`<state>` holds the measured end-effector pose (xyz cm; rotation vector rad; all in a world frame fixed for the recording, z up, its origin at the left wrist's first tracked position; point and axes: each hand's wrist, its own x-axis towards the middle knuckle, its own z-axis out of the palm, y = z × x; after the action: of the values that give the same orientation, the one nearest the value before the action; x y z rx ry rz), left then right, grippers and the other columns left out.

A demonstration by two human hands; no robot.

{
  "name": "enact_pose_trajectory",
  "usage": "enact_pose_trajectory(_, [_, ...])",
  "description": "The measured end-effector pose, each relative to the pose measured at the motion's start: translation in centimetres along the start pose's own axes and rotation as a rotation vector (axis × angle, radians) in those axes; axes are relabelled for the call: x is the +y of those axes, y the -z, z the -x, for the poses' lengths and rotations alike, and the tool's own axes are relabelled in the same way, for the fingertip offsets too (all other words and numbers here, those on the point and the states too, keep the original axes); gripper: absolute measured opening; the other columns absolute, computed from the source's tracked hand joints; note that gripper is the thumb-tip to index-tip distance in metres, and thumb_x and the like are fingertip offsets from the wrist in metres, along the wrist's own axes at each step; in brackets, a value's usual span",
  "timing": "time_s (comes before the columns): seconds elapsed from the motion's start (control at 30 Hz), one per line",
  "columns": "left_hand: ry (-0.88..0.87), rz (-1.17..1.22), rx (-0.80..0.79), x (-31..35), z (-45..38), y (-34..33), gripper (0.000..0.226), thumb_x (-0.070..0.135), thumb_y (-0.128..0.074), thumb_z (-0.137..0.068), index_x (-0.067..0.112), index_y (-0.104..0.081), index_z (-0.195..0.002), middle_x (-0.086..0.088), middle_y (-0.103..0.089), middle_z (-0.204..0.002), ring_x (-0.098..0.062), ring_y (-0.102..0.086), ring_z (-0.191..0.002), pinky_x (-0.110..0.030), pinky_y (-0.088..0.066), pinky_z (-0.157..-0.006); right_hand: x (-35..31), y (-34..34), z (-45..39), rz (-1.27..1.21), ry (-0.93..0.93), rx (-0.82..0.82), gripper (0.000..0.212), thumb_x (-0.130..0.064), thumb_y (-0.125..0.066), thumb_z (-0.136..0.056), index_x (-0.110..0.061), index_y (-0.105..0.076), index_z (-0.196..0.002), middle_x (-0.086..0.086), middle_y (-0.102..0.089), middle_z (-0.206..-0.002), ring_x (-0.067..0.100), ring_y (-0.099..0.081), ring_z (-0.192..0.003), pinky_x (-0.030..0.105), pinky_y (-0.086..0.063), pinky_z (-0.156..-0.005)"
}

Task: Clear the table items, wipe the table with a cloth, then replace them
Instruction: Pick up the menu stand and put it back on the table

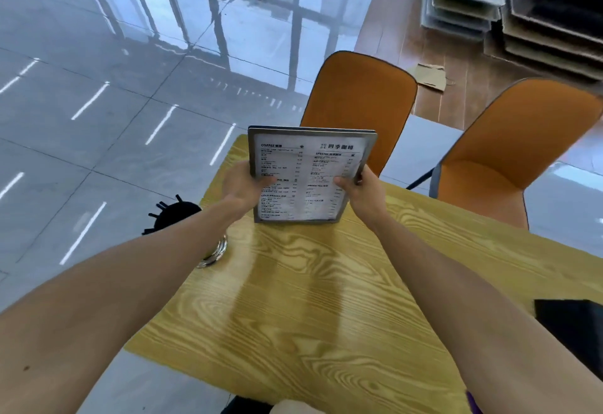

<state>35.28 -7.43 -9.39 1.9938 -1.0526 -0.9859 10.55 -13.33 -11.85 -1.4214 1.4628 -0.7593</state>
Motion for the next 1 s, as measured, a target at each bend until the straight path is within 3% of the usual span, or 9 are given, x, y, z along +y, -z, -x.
enact_pose_trajectory(0.17, [-0.029,0.004,-0.060,2.1,3.3,-5.3,0.030,0.025,-0.080,-0.083,0.019,-0.075,-0.112,0.001,-0.075,-0.112,-0.021,-0.068,-0.101,-0.040,-0.056,-0.085,3.2,6.3,3.5,-0.014,-0.017,0.098,0.029,-0.018,-0.074,-0.092,-0.016,-0.065,-0.119,-0.007,-0.073,-0.114,0.010,-0.069,-0.102,0.032,-0.058,-0.081])
enact_pose_trajectory(0.3, [-0.037,0.019,-0.099,3.5,6.3,-9.8,0.028,0.029,-0.082,-0.080,0.023,-0.077,-0.106,0.005,-0.077,-0.106,-0.018,-0.071,-0.095,-0.045,-0.059,-0.085,5.5,11.1,6.9,-0.010,-0.031,0.178,0.029,-0.018,-0.074,-0.092,-0.015,-0.067,-0.120,-0.006,-0.074,-0.115,0.004,-0.068,-0.099,0.017,-0.054,-0.072])
enact_pose_trajectory(0.4, [-0.050,0.010,-0.134,4.2,8.6,-13.0,0.028,0.031,-0.082,-0.080,0.023,-0.076,-0.106,0.006,-0.077,-0.105,-0.018,-0.071,-0.094,-0.045,-0.060,-0.084,7.7,14.2,9.5,-0.031,-0.062,0.229,0.030,-0.020,-0.074,-0.092,-0.019,-0.067,-0.121,-0.010,-0.073,-0.114,0.006,-0.068,-0.101,0.026,-0.057,-0.079])
enact_pose_trajectory(0.57, [-0.099,-0.016,-0.189,5.0,12.5,-17.9,0.024,0.031,-0.082,-0.081,0.023,-0.075,-0.102,0.005,-0.077,-0.104,-0.018,-0.072,-0.093,-0.045,-0.060,-0.083,10.9,18.6,13.5,-0.067,-0.127,0.326,0.027,-0.017,-0.076,-0.090,-0.019,-0.069,-0.116,-0.011,-0.073,-0.108,0.005,-0.068,-0.097,0.028,-0.056,-0.080])
enact_pose_trajectory(0.73, [-0.116,-0.019,-0.225,5.0,16.0,-21.8,0.028,0.036,-0.081,-0.080,0.024,-0.075,-0.105,0.007,-0.077,-0.104,-0.017,-0.072,-0.093,-0.045,-0.061,-0.083,12.9,22.0,17.3,-0.089,-0.161,0.387,0.025,-0.014,-0.075,-0.091,-0.019,-0.067,-0.114,-0.012,-0.072,-0.105,-0.002,-0.066,-0.092,0.016,-0.052,-0.070])
enact_pose_trajectory(0.93, [-0.113,-0.021,-0.234,5.2,19.0,-25.3,0.028,0.036,-0.082,-0.079,0.025,-0.076,-0.104,0.007,-0.077,-0.102,-0.017,-0.072,-0.092,-0.044,-0.060,-0.083,15.0,24.8,20.6,-0.075,-0.182,0.437,0.028,-0.015,-0.075,-0.090,-0.015,-0.066,-0.117,-0.009,-0.071,-0.106,-0.002,-0.064,-0.095,0.010,-0.050,-0.066])
enact_pose_trajectory(1.0, [-0.111,-0.038,-0.234,5.0,19.8,-26.2,0.028,0.038,-0.083,-0.077,0.026,-0.076,-0.102,0.008,-0.077,-0.101,-0.017,-0.072,-0.091,-0.044,-0.060,-0.083,15.7,25.5,21.4,-0.077,-0.181,0.442,0.028,-0.015,-0.075,-0.090,-0.015,-0.066,-0.117,-0.011,-0.070,-0.105,-0.002,-0.064,-0.095,0.013,-0.051,-0.069])
